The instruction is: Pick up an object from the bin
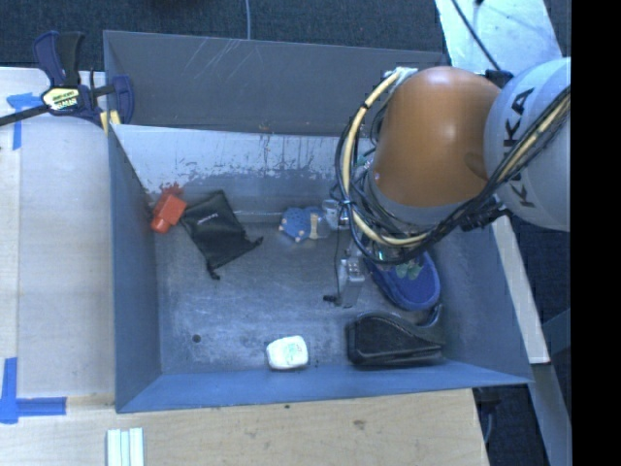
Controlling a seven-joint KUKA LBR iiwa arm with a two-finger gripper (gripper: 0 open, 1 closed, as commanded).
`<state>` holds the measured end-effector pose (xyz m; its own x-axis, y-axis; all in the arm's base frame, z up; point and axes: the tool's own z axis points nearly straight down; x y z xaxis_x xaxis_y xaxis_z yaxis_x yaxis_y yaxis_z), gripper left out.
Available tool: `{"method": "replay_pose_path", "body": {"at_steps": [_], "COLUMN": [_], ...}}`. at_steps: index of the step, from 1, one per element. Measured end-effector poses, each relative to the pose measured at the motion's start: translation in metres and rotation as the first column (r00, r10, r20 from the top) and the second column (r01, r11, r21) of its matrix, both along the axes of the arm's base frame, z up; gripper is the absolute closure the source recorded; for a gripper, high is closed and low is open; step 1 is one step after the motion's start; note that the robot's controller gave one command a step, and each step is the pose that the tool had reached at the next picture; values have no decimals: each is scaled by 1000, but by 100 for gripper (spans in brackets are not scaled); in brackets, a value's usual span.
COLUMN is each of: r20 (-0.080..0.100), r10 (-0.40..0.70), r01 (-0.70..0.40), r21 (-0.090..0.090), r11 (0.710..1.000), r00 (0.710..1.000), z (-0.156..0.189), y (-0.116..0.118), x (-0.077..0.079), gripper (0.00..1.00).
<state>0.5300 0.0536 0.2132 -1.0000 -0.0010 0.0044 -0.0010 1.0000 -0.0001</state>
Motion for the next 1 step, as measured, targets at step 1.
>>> {"method": "replay_pose_path", "body": {"at_steps": [1], "r20": [2], "r10": [44], "r01": [-44], "r21": [2], "r11": [999], "r00": [999], "z": [-64], "y": [51], "x": [35], "gripper": [0]}}
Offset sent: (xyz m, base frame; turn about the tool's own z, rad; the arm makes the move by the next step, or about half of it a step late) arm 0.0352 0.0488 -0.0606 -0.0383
